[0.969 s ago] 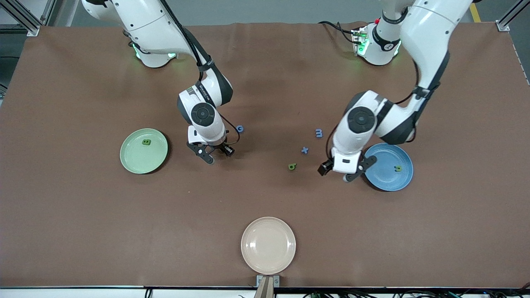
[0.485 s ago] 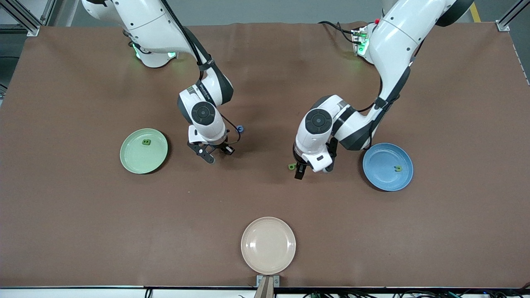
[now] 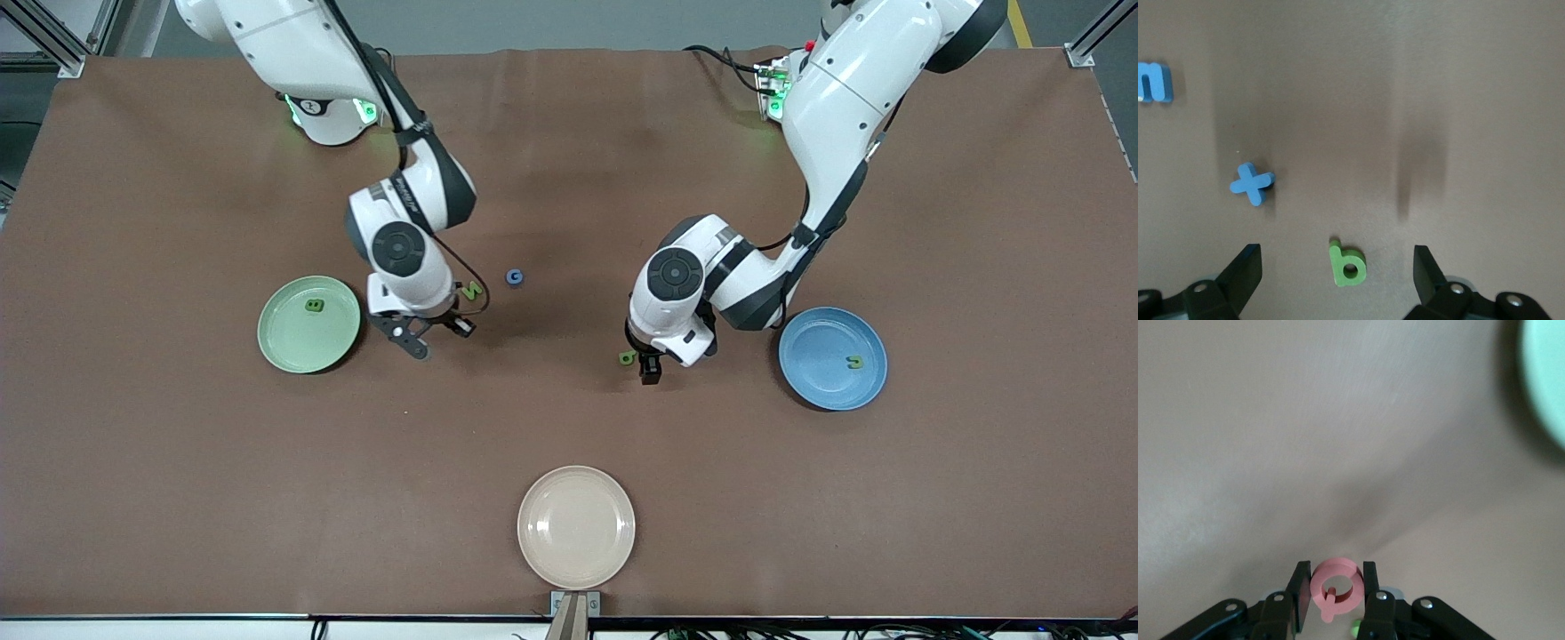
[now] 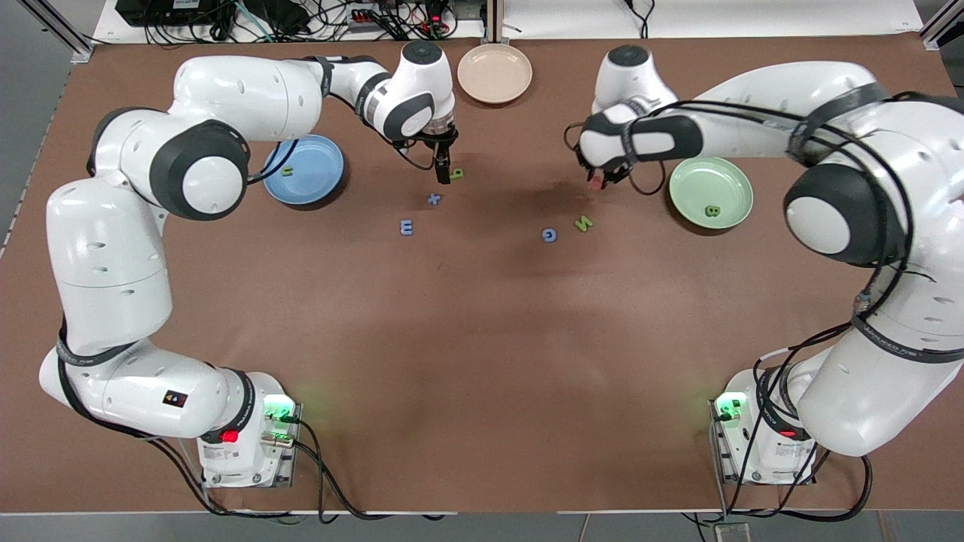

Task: Sort upper and lower case letters into plates
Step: 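Drop the Q on the green plate while the left gripper grasps the b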

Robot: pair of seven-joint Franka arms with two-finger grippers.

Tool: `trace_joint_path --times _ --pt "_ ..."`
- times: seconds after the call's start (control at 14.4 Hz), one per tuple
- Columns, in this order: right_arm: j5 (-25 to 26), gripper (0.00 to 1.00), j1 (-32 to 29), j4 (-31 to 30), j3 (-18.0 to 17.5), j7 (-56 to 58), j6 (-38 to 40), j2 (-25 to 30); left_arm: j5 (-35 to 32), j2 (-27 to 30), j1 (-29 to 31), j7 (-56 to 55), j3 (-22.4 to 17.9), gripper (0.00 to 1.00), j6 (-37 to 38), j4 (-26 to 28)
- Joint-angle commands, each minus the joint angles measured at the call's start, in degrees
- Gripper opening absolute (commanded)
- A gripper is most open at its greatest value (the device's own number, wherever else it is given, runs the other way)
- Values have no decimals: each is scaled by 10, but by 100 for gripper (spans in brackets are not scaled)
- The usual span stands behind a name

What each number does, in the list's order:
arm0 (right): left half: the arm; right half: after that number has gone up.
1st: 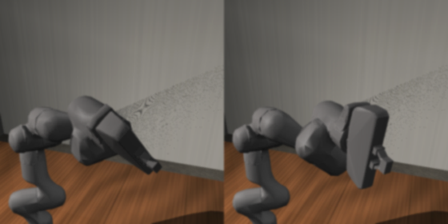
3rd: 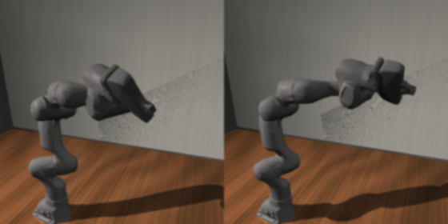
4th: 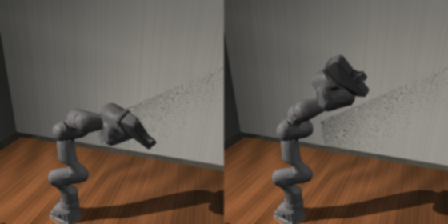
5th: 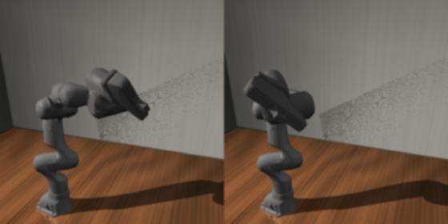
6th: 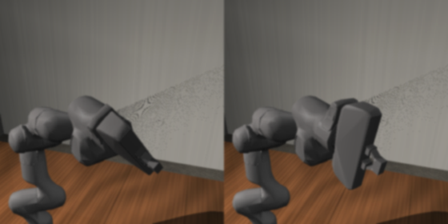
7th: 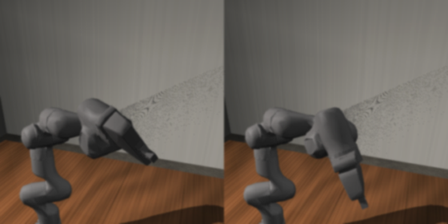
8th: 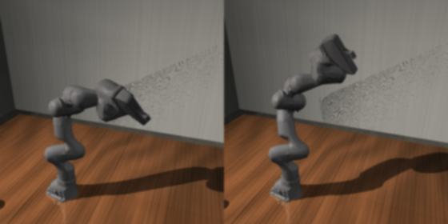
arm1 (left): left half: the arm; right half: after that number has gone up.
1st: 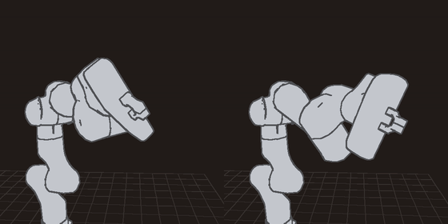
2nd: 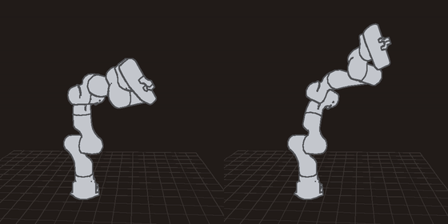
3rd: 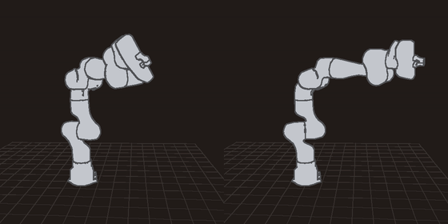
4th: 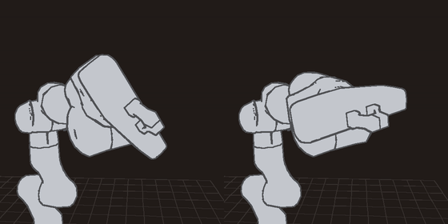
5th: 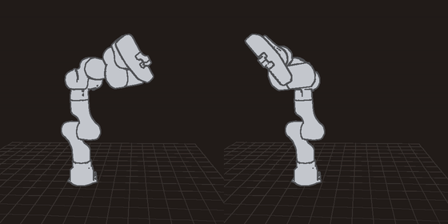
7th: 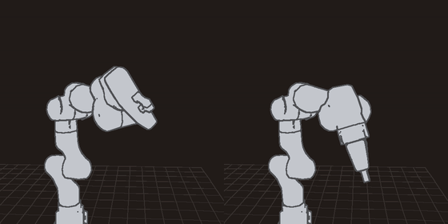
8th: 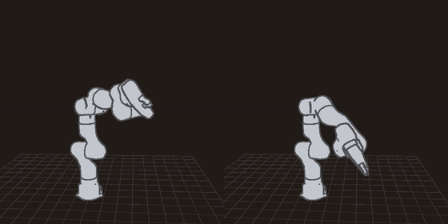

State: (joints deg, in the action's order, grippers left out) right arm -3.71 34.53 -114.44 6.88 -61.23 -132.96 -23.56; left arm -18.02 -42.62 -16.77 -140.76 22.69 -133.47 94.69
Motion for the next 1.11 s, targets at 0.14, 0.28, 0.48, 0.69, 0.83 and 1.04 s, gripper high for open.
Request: trace_joint_path --times 0.14,0.28,0.48,0.69,0.83,1.04 --pt "41 0 -85 -136 1 136 -15 119 -2 -33 -20 -19 -2 100 4 -37" --pt "45 0 -115 -174 1 184 -31 145 -3 -44 -30 -19 -4 100 4 -52" --pt "45 0 -154 -226 1 244 -94 153 -4 -55 -34 -16 -5 100 3 -59" --pt "45 0 -184 -271 0 285 -171 147 -7 -59 -41 -16 -8 97 -4 -61" --pt "45 0 -191 -279 0 291 -198 137 -8 -59 -41 -16 -8 90 -5 -61" --pt "45 1 -194 -280 0 294 -214 117 -9 -59 -40 -15 -8 85 -5 -61"
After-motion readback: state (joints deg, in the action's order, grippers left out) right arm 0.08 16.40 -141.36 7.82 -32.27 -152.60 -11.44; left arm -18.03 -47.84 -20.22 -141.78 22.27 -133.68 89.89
